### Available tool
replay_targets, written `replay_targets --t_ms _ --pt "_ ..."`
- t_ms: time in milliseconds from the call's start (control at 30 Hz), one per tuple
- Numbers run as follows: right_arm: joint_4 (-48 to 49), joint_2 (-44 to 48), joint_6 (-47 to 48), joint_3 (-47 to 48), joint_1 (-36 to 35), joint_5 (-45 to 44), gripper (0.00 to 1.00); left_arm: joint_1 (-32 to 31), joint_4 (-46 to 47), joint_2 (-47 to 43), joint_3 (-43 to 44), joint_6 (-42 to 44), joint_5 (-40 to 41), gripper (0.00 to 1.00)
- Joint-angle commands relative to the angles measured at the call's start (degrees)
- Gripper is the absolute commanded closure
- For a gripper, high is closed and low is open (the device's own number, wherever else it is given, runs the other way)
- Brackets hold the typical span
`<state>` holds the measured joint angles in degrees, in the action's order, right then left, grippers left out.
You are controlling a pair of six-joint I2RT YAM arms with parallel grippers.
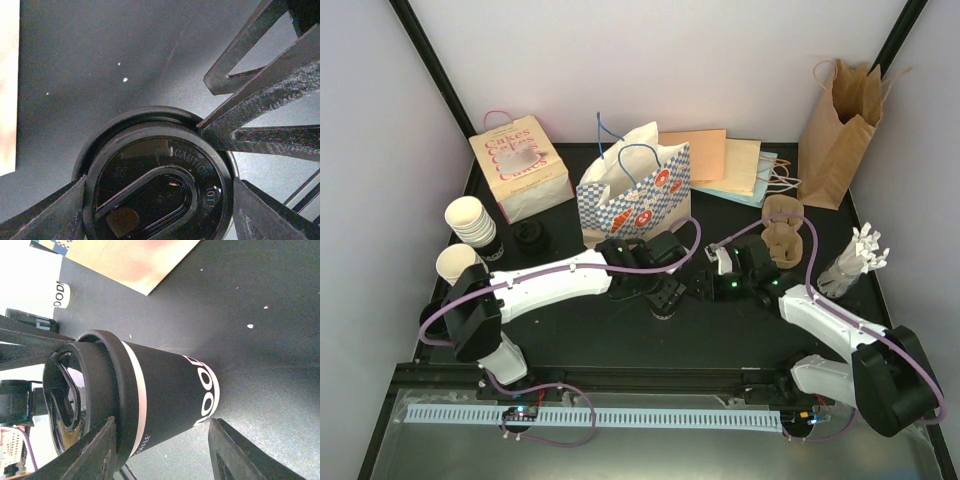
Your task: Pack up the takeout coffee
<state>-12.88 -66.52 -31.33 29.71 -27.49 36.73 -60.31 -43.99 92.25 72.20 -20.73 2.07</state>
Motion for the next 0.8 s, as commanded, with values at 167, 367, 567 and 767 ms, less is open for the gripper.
replay_targets --t_ms 167,367,567,767 --pt "-3.8 -1.9 -0.6 -5.5 -0.5 -6.4 0.48 0.1 0.7 2.1 -1.6 0.7 -4.0 0.27" --pt "-6.1 -0.7 0.5 -0.6 -0.5 -5.8 0.48 0.1 0.9 1.6 -2.0 3.2 -5.1 0.27" --pt "-5.5 -2.4 0.6 2.0 -0.5 -4.3 0.48 0.1 0.4 1.4 -2.0 4.9 -4.6 0.27" --pt "-5.1 1.1 -0.3 3.4 0.4 -3.0 0.45 0.2 0.5 0.0 -2.4 5.7 -4.1 0.28"
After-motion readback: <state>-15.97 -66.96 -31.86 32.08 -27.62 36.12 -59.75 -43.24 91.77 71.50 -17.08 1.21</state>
